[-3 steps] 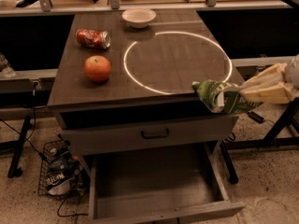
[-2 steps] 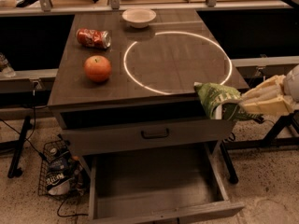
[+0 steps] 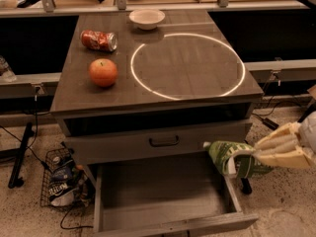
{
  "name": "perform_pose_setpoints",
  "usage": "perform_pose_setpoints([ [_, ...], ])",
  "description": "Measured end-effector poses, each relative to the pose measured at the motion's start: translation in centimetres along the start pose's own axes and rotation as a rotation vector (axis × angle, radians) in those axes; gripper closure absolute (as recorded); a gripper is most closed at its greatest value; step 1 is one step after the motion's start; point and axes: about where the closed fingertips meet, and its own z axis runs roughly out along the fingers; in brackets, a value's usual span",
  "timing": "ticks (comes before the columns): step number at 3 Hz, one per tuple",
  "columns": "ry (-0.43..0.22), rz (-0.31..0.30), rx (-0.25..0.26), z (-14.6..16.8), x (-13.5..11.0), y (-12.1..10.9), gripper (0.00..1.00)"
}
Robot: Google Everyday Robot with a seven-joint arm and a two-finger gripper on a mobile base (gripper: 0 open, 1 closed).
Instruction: Place green jalapeno chip bag into middle drawer
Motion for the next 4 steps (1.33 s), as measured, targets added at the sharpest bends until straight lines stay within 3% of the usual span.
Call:
perform_pose_setpoints([
  [1,0.01,-0.013,-0.103,4.3,3.1,0.8,1.0],
  [2,0.046,-0.025,-0.143,7.6,6.9,-0.1,1.0],
  [4,0.022,-0.019,-0.141,9.1,7.1,-0.7,1.0],
])
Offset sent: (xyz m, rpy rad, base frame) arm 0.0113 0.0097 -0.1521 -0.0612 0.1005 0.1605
